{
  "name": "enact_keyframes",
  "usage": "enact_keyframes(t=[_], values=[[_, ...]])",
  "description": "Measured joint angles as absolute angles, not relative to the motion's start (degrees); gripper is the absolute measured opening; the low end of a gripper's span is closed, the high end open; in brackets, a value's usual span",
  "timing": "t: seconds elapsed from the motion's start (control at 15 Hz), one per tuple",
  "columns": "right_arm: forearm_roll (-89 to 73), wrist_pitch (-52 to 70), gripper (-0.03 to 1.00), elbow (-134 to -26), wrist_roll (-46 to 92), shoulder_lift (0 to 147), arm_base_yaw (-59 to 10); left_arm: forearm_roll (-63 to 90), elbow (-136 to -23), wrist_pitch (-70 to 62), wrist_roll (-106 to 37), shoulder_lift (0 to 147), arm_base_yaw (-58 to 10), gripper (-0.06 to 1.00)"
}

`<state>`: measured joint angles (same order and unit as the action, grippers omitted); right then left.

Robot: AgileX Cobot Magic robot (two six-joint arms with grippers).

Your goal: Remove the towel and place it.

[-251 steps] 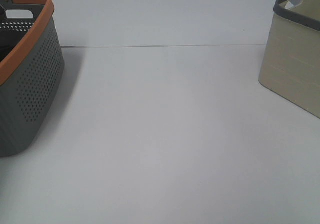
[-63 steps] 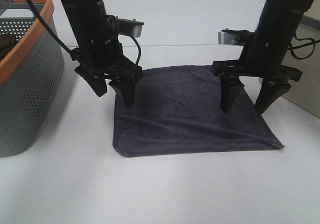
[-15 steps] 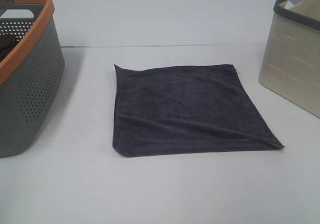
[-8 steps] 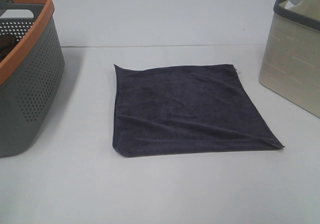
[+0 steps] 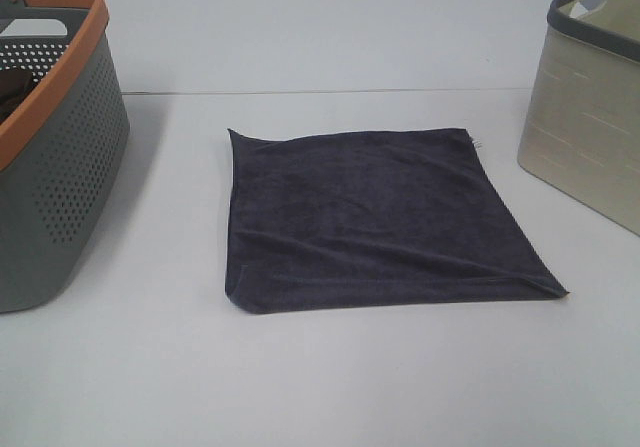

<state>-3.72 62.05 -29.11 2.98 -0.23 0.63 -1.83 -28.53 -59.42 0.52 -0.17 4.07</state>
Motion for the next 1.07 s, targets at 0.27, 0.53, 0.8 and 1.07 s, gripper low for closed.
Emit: enact_keyframes(t=[0.27, 0.53, 0.8, 1.07], values=[[-1.66, 61.31, 0.66, -28.76, 0.00, -0.23, 0.63, -2.69, -28.53, -59.42, 2.86, -0.17, 4.07, 0.71], [-0.86, 61.25, 0.66, -28.76, -0.92, -0.23, 0.63, -2.86, -28.53, -59.42, 3.04, -0.17, 4.07, 0.71], [-0.86, 61.25, 0.66, -28.76, -1.09, -0.23, 0.63, -2.86, -28.53, -59.42, 3.04, -0.17, 4.07, 0.71], [-0.86, 61.25, 0.66, -28.76, -1.09, -0.23, 0.63, -2.86, -28.53, -59.42, 3.04, -0.23, 4.07, 0.71]])
